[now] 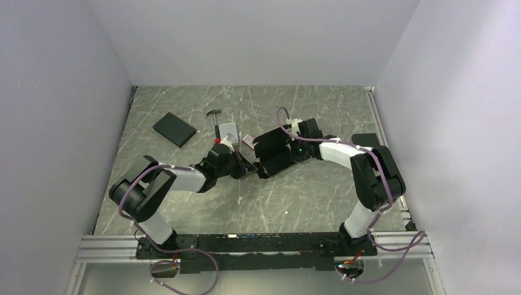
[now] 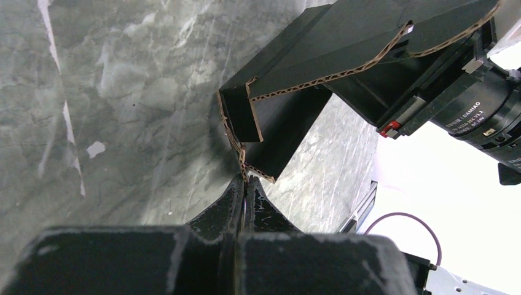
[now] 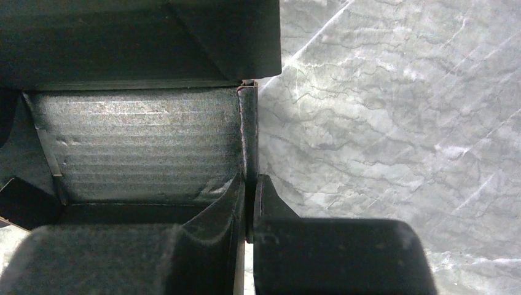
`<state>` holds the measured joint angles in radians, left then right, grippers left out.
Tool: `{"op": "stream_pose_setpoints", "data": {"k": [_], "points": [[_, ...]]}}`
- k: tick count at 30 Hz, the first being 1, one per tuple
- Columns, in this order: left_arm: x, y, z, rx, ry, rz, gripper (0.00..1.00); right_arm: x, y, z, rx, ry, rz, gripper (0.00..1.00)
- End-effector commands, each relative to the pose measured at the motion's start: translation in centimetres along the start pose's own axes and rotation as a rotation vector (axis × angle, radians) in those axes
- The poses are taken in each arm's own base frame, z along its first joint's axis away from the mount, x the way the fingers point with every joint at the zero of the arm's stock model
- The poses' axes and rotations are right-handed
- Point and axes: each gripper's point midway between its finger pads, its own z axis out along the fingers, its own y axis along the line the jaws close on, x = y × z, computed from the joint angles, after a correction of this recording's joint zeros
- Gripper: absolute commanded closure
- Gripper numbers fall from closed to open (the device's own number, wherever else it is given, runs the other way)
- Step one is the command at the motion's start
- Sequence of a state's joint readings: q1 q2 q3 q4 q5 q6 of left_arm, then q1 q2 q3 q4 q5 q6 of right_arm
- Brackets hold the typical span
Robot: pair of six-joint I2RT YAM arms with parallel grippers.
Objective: Fold the paper box
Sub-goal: Fold the paper box at the center of the board.
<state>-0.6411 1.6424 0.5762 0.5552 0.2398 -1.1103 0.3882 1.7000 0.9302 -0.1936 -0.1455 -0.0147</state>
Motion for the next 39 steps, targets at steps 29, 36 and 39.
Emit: {"op": "stream_pose_setpoints", "data": {"k": [29,36,39], "points": [[0.0,-6.1,2.2,0.204,0.058,0.056,0.68,-2.1,3.0,-0.4,-0.1,-0.054,0.003,1.0],[0.1,-4.2,2.0,0.11,0.055,0.049,0.69,-2.1,3.0,-0.4,-0.101,-0.052,0.002,1.0],[-0.1,-3.4,1.8,0.059,0.047,0.05,0.74,-2.1,3.0,-0.4,-0.102,-0.052,0.002,1.0]]}}
